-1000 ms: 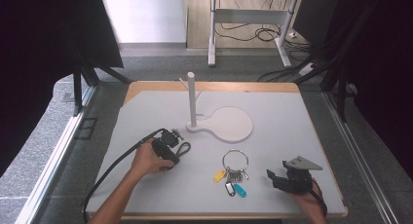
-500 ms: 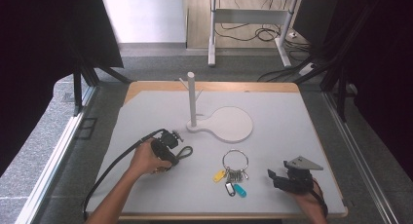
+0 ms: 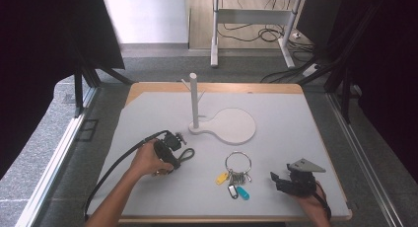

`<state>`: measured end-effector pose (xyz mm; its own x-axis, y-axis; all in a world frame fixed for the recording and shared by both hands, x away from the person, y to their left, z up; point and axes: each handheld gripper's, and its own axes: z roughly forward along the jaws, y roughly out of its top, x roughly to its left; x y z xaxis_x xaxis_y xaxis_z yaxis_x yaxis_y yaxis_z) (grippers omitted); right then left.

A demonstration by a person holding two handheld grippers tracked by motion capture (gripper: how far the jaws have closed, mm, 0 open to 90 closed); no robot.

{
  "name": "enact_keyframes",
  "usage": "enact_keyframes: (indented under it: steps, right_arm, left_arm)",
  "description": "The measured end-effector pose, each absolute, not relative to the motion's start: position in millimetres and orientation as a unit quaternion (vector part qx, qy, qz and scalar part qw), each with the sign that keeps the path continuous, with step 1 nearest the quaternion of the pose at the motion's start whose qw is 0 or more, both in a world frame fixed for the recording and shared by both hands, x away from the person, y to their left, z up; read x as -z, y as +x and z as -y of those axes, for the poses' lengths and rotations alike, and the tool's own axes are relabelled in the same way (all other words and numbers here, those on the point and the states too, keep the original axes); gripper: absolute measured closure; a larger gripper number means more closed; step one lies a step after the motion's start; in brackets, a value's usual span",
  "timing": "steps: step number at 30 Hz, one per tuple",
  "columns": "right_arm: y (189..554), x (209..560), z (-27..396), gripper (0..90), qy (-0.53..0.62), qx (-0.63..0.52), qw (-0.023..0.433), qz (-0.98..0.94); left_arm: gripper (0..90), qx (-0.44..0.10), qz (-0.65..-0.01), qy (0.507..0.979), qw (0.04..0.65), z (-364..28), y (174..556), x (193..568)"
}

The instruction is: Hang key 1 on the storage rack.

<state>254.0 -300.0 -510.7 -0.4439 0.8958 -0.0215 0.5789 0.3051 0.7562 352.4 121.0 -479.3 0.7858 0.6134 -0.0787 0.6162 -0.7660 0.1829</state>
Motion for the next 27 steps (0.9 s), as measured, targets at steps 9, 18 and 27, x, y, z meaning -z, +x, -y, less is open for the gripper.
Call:
enact_keyframes:
  steps: [9, 18, 27]
  right_arm:
    - [254, 511, 299, 28.2, 0.475, -0.345, 0.227, -0.777]
    - [255, 513, 298, 28.3, 0.478, -0.338, 0.224, -0.780]
    - [255, 512, 302, 28.5, 0.483, -0.337, 0.226, -0.776]
  left_arm:
    - [64.8, 0.002, -0.327, 0.941, 0.091, -119, 351, 480]
    - [66.2, -0.002, -0.330, 0.941, 0.080, -114, 352, 480]
    - [67.6, 0.010, -0.324, 0.937, 0.128, -120, 354, 469]
